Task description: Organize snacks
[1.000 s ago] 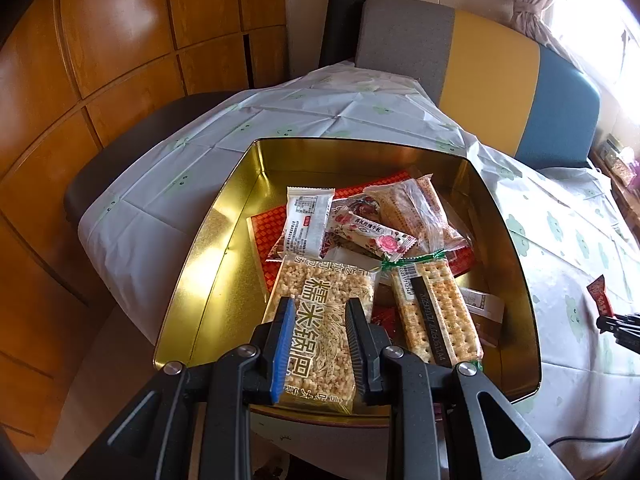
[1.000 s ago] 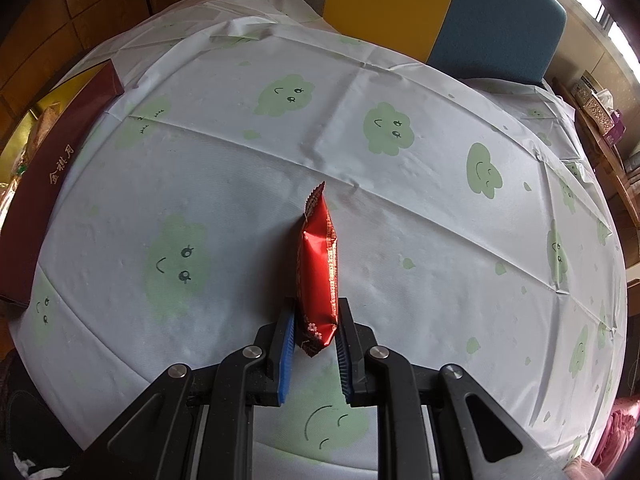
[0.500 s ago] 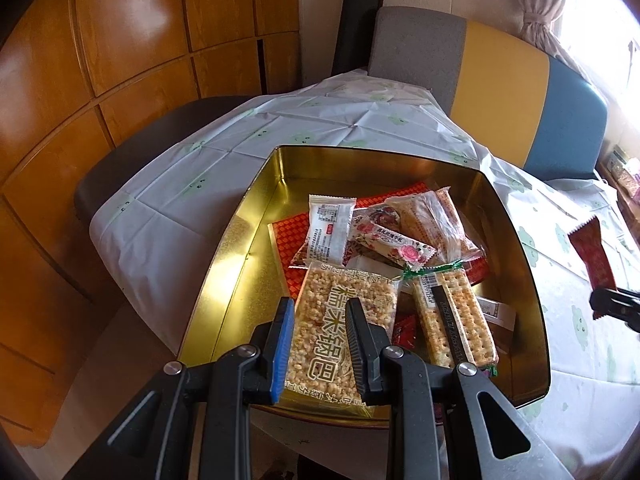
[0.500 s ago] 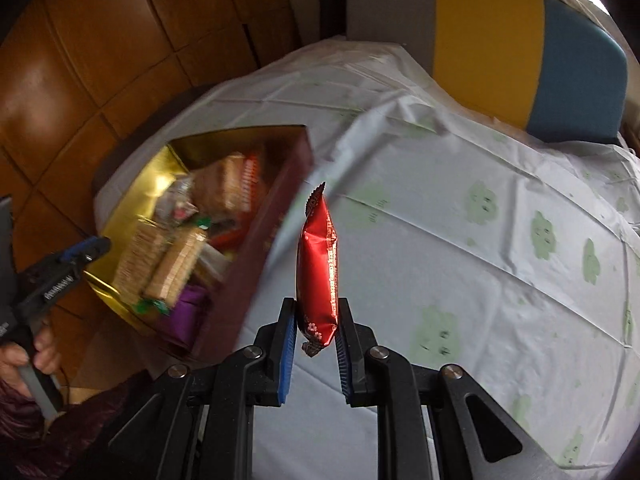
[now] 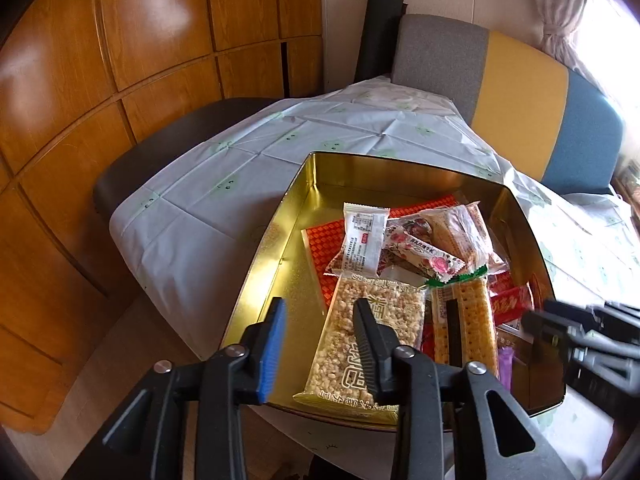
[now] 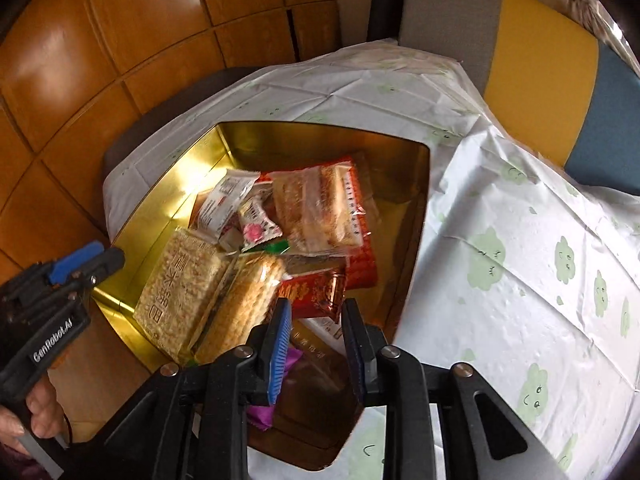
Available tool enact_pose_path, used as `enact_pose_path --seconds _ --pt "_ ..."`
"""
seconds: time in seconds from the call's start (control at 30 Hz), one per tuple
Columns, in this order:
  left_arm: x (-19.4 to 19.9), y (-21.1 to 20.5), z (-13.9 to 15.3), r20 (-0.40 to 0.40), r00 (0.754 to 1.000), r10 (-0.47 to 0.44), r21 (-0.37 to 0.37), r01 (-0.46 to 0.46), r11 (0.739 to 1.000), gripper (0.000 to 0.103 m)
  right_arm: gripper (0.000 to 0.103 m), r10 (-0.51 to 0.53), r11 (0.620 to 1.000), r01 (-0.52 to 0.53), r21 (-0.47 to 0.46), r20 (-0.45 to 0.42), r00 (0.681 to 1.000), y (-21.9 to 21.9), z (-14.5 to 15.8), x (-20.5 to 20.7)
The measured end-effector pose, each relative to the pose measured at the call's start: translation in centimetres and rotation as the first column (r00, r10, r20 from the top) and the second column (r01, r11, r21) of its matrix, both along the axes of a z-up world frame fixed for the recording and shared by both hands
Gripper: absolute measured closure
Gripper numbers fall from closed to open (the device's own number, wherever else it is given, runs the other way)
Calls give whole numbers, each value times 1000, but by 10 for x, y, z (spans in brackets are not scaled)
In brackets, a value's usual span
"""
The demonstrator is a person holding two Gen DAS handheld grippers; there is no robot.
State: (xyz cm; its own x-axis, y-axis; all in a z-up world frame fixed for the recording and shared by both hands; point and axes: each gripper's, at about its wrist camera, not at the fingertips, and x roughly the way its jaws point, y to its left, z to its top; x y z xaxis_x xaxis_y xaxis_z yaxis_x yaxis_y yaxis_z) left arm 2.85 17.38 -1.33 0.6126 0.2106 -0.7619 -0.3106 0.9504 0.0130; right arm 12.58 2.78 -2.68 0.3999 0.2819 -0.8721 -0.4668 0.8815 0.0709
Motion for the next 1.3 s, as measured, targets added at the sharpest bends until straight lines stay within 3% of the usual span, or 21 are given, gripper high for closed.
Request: enact_pose_path --seconds 0.1,0.47,0.63,0.7,0.93,1.3 --pt "-1 -1 2 9 1000 6 12 -6 1000 57 75 38 999 -38 -30 12 999 4 -1 -11" --pt "-9 -5 9 34 999 19 30 -20 999 56 67 13 1000 -10 -21 147 989 9 19 -32" --pt "-18 -11 13 75 997 19 34 -22 999 55 64 -59 998 62 -8 200 978 6 26 -45" --pt "-22 -13 14 89 996 18 32 -21 999 46 64 -102 995 104 3 234 967 1 29 -51" --pt "-35 -32 15 119 993 -25 22 23 999 40 63 -212 976 218 10 286 934 -14 30 -65" --pt "-46 -42 20 149 988 -43 30 38 999 34 63 -242 968 252 3 292 925 -21 25 -75"
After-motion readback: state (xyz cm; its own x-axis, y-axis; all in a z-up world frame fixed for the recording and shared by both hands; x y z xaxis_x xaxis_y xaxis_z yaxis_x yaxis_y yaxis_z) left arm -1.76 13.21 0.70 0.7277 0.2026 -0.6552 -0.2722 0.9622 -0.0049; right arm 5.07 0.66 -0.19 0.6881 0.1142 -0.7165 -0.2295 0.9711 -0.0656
